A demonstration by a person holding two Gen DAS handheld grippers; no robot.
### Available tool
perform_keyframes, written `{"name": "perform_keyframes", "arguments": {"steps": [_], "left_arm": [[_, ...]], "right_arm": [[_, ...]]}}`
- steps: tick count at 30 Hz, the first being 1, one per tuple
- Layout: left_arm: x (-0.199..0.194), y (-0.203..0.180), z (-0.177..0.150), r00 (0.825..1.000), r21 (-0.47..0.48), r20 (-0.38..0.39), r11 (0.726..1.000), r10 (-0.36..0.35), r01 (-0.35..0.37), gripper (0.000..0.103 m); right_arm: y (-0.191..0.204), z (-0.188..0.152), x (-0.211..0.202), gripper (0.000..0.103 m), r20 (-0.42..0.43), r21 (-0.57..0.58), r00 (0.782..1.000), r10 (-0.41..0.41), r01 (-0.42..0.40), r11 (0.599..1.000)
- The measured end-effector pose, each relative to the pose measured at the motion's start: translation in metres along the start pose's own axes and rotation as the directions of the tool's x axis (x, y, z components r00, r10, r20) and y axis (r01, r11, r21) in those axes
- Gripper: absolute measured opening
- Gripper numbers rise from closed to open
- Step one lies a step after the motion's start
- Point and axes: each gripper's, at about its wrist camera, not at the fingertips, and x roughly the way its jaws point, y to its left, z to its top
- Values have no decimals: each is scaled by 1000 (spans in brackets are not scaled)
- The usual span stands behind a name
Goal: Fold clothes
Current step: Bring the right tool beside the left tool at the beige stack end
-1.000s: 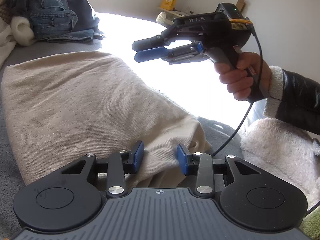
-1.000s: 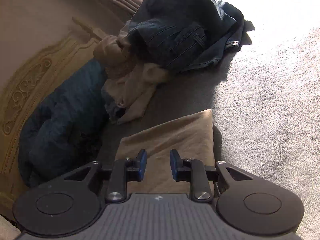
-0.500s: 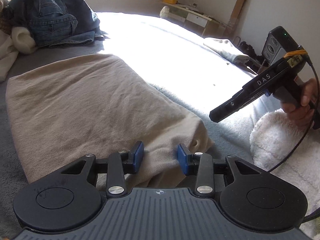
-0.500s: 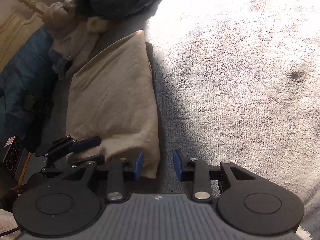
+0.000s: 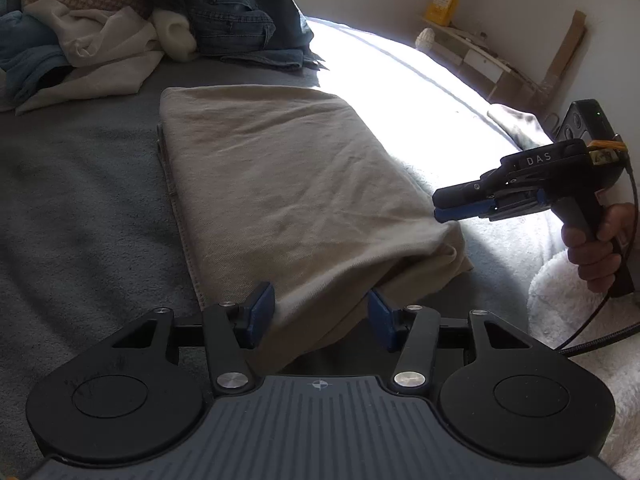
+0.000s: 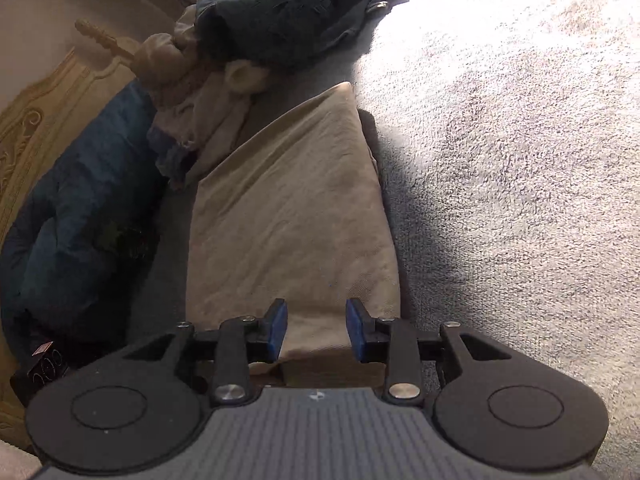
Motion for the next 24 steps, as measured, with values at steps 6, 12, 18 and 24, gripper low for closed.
{"name": "perform_keyframes", "arguments": {"steps": [6, 12, 18, 24], "left_arm": [[-19, 5, -12, 998, -52, -58, 998, 18, -21, 52], [-42, 17, -6, 1000, -86, -10, 996, 29, -30, 52], [-40, 33, 11, 999, -180, 33, 983, 38, -32, 52], [-35, 26, 17, 997, -108, 44, 993, 59, -54, 52]], "right_arm": [[-3, -1, -1, 34, 1, 18, 1000, 16, -16, 1000], [-8, 1, -11, 35, 48, 59, 998, 37, -40, 997], [-23, 5, -16, 35, 88, 169, 994, 65, -79, 982], [-26, 6, -18, 36, 105, 192, 993, 50, -70, 979]]}}
